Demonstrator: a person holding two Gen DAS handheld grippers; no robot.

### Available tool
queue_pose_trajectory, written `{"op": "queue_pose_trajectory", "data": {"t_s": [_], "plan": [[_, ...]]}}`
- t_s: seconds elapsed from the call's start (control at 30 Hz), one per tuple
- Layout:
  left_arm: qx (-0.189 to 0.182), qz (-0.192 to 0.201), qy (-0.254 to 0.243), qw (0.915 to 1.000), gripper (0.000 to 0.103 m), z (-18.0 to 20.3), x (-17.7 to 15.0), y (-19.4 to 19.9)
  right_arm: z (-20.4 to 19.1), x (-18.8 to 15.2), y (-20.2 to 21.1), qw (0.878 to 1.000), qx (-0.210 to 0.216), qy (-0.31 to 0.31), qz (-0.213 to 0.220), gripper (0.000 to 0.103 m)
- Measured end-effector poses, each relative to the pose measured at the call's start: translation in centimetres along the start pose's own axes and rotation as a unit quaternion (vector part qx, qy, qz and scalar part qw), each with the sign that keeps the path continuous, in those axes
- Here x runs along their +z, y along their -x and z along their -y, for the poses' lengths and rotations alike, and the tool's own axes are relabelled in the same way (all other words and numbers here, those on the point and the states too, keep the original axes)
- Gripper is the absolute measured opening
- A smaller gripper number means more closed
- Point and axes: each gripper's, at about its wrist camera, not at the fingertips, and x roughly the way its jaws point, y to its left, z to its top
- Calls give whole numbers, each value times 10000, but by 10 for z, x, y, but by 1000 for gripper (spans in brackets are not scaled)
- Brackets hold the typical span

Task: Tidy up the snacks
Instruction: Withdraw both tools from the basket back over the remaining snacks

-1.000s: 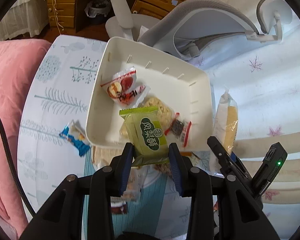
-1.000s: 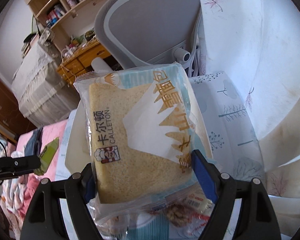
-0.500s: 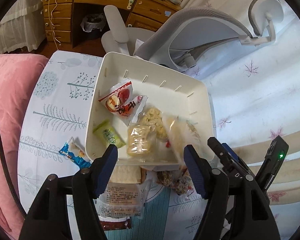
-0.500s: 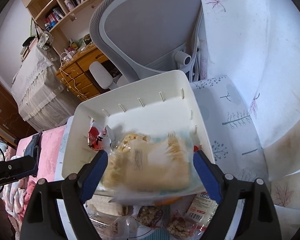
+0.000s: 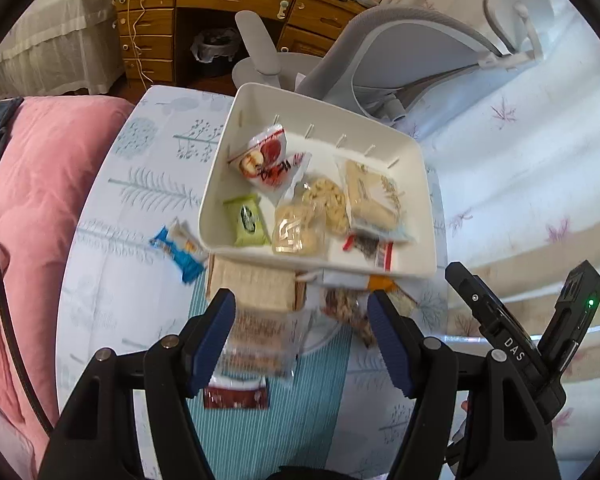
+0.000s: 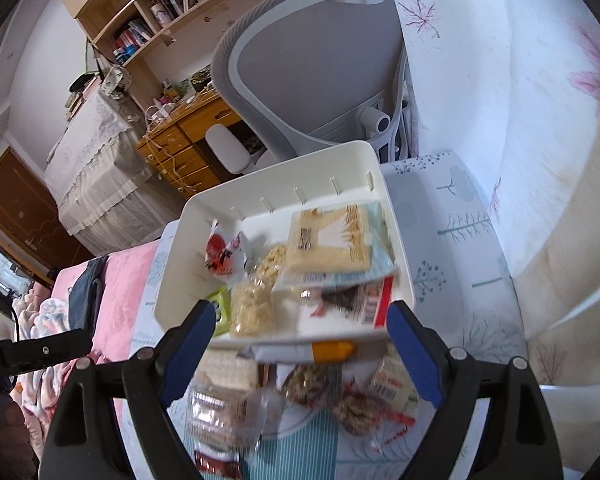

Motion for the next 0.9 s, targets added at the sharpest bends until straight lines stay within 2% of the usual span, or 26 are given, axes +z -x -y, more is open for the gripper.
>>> {"op": "queue_pose_trajectory", "data": {"t_s": [0.37,0.57,0.9], "plan": [[197,21,278,9994,67,5,-85,31,4,-46,37,9992,273,181,-238,88],[366,-56,483,9982,67,-4,-126,38,7,-73,44,9982,169,197,-546,88],[620,-79,431,9971,68,-29,-148,43,-2,-122,42,9920,387,-26,-1205,88]]}}
